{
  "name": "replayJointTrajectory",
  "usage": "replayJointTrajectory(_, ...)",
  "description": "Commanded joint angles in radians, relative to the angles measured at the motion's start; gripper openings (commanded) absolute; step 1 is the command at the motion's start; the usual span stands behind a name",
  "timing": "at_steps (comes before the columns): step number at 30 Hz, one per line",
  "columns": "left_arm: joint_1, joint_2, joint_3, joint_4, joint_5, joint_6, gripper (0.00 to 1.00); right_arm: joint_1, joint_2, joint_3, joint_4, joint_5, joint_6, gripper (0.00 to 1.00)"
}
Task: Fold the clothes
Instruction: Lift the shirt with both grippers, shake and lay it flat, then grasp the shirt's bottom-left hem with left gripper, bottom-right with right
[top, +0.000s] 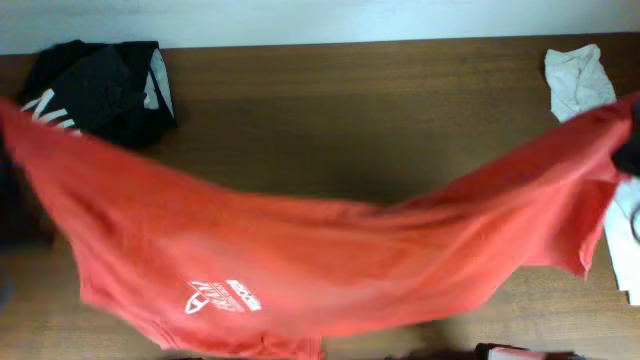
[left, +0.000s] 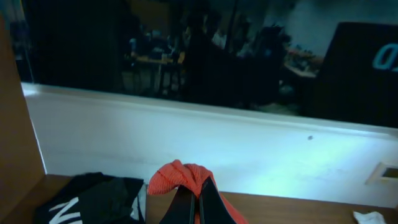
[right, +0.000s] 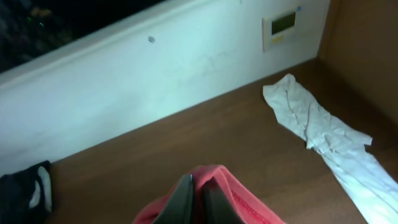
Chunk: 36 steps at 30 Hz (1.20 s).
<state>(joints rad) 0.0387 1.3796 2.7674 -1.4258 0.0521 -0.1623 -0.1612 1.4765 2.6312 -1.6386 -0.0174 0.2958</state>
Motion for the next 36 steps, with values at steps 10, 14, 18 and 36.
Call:
replayJointTrajectory(10, -0.018, 0.954, -0.018, 0.352, 0.075, -0.006, 0.01, 0.005, 0.674, -0.003, 0.233, 0.0, 0.027, 0.11)
replayJointTrajectory(14, -0.06, 1.182, -0.018, 0.537, 0.076, -0.005, 0.73, 0.012, 0.815, -0.003, 0.294, -0.001, 0.027, 0.99)
replayJointTrajectory(18, -0.096, 1.276, -0.018, 0.571, 0.075, -0.005, 0.99, 0.005, 0.867, -0.003, 0.299, 0.003, 0.027, 0.99)
replayJointTrajectory(36, -0.114, 0.892, 0.061, -0.159, 0.029, -0.004, 0.99, -0.096, 0.656, 0.002, -0.003, -0.016, 0.027, 0.99)
